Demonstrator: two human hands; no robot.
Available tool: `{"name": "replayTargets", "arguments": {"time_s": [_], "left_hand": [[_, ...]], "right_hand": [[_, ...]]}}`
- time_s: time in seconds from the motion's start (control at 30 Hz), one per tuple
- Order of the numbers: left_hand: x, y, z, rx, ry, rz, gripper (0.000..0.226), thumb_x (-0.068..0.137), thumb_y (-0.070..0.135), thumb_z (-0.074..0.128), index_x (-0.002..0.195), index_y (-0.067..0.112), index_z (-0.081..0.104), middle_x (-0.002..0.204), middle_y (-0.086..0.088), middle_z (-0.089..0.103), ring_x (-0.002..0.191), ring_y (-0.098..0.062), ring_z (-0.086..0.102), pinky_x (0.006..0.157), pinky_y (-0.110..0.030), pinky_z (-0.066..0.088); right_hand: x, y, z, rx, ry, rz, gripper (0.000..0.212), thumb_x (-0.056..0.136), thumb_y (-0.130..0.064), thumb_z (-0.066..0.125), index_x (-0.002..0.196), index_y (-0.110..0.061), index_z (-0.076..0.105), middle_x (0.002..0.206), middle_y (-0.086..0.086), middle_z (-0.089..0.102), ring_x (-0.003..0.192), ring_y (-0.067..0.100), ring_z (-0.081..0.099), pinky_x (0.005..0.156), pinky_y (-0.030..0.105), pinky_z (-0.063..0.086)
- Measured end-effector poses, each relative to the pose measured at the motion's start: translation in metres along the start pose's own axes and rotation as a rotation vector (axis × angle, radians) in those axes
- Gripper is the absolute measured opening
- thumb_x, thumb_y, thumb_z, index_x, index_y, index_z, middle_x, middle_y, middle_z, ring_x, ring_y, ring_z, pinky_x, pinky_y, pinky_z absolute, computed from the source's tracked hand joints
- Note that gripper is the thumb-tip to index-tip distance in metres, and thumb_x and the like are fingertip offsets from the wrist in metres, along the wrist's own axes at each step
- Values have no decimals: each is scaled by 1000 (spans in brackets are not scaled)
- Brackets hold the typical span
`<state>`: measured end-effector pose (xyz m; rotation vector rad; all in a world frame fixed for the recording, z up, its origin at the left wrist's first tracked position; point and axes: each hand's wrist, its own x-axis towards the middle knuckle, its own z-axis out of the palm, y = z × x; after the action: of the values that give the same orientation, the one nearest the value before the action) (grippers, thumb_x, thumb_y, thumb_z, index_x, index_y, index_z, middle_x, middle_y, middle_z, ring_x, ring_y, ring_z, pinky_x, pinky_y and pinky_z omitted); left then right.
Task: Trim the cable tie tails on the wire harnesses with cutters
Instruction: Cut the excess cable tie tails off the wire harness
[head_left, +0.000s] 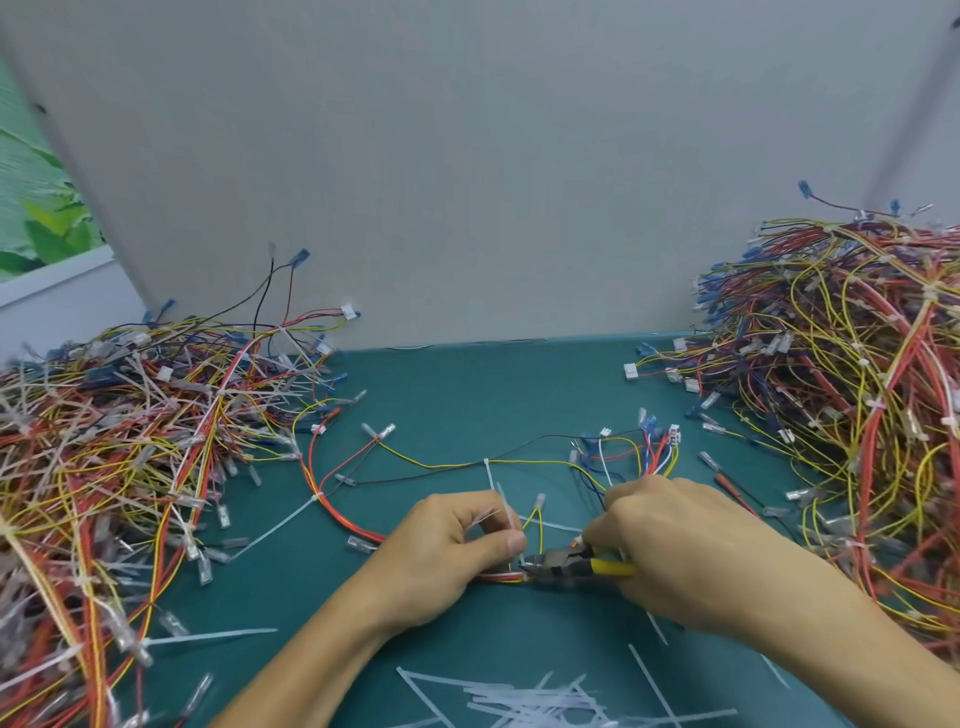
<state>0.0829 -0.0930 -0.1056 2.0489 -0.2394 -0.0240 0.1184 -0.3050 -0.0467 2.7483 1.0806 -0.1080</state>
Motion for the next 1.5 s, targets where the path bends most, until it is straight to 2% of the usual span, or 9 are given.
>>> {"name": "replayTargets", "arguments": {"time_s": [0.33,0.57,0.77,0.9,1.03,1.13,1.27,1.4,1.5], "left_hand": [[2,-1,0,-55,16,-41,15,83,36,60,75,24,62,72,9,60,71,-6,53,75,-28,43],[2,-2,2,-152,16,-64,18,92,16,62,75,19,62,85,0,75,78,-5,66,71,-15,46],[0,6,-1,-174,56,-90,18,94,14,58,77,11,59,77,0,74,36,-1,41,37,-10,29],[3,11,-15,-475,180,-159,17,96,9,52,79,9,54,67,0,65,35,-7,19,36,-11,17],[5,11,-40,-740,370,-233,16,98,4,41,89,12,51,59,0,44,39,-5,19,34,-13,17],[4,6,-48,-754,445,-272,23,91,-5,31,93,12,48,54,2,32,43,-9,19,37,-16,13],[-3,3,-58,-543,394,-233,15,79,-2,42,80,12,48,51,4,23,44,-10,14,42,-14,12],[-12,-3,-71,242,176,-102,25,76,-2,66,80,22,62,45,9,31,44,-6,25,47,-19,25],[-13,-4,-64,514,14,-82,24,79,10,70,83,33,62,48,11,41,48,-8,36,51,-15,29]], "right_hand": [[-1,-2,2,-39,0,18,20,83,-22,51,101,-20,61,98,4,57,92,33,59,64,30,38],[0,-4,3,-90,-3,19,4,85,-22,52,88,-20,53,69,0,29,73,33,40,62,30,32],[0,-1,5,-41,-12,2,7,84,-24,52,83,-21,45,69,-2,31,74,33,41,62,30,33],[-2,4,2,19,62,1,17,88,-33,46,79,-24,35,85,-4,46,82,29,47,58,32,29],[0,-6,4,222,230,-104,15,88,-35,45,82,-31,32,88,-12,37,89,18,50,63,31,33],[5,-25,18,342,201,-171,11,90,-37,46,89,-30,38,97,-11,44,92,17,51,73,35,44],[9,-20,28,307,186,-121,16,91,-38,44,86,-28,34,89,-10,44,91,19,50,70,34,40],[10,6,23,271,148,-27,19,88,-39,48,80,-28,35,79,-10,46,83,19,49,69,33,42],[9,19,16,277,73,9,25,87,-40,53,71,-29,35,71,-7,46,74,18,44,68,32,42]]}}
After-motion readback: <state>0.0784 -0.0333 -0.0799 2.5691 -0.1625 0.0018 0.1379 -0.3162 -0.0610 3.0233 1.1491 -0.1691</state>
